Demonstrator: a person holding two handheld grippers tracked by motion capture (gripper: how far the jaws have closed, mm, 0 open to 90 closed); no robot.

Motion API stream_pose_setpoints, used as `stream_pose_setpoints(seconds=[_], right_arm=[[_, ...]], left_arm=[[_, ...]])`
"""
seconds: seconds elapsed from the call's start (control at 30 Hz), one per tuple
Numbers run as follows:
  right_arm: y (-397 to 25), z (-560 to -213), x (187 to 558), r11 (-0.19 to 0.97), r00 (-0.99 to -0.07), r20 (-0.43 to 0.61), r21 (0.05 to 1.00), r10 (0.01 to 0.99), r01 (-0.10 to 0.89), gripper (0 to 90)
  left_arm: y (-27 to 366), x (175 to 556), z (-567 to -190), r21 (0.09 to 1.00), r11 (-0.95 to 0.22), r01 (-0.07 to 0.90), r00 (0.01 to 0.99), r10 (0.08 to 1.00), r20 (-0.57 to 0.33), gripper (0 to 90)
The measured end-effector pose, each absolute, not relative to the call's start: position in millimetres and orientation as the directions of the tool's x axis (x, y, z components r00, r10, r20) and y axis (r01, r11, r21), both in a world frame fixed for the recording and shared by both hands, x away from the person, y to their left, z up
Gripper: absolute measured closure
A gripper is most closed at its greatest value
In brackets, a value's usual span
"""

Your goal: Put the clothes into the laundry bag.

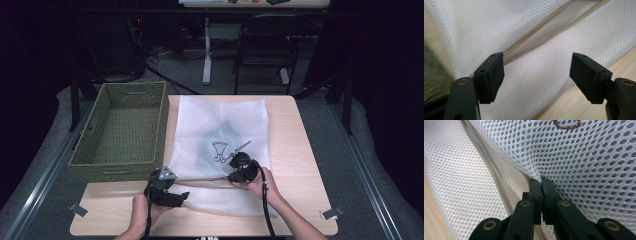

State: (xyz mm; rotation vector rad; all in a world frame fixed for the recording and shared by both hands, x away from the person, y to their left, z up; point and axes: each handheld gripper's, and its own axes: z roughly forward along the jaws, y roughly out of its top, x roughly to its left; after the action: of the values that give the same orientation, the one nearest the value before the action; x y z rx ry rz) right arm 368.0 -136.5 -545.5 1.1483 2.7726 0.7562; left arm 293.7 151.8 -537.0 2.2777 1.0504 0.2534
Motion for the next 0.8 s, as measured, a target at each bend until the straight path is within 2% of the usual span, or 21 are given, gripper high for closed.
stream_pose_setpoints(seconds=[0.27,0.47,0.8], right_arm=[[-138,-547,368,0.621,-0.731,0.113,0.450,0.673,0.642,88.5],[-141,-546,367,0.626,-0.729,0.094,0.444,0.678,0.641,88.3],[-151,-544,364,0.632,-0.722,0.062,0.436,0.689,0.641,87.8]], left_arm=[[180,298,-544,0.504,-0.489,0.712,0.612,0.784,-0.105,19.7],[181,300,-550,0.464,-0.502,0.730,0.618,0.775,-0.134,24.3],[176,293,-551,0.458,-0.495,0.738,0.619,0.768,-0.168,30.1]])
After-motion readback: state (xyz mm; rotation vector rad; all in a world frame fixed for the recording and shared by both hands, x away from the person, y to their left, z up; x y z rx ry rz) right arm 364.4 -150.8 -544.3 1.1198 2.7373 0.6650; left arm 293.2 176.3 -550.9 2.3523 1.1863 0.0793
